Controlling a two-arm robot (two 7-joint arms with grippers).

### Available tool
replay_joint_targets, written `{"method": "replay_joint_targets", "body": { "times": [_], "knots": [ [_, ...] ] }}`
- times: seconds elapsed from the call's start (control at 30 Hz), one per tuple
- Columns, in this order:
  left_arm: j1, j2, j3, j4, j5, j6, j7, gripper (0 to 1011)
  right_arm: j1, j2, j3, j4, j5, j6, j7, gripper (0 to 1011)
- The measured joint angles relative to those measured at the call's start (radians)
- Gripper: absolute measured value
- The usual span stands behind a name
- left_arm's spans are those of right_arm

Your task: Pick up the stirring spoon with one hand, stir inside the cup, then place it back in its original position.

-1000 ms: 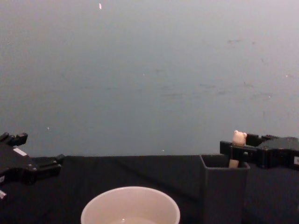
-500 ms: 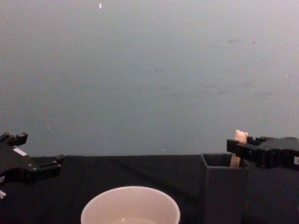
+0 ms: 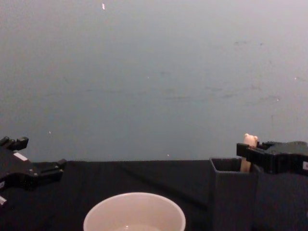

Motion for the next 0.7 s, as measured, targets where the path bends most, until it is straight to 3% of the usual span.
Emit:
{"method": "replay_joint_targets", "body": {
  "times": [0.7],
  "knots": [
    [0.0, 0.0, 0.0, 0.0, 0.0, 0.0, 0.0, 1001, 0.001, 0.002, 0.009, -0.017, 0.018, 0.023, 0.01, 214]
  ]
}}
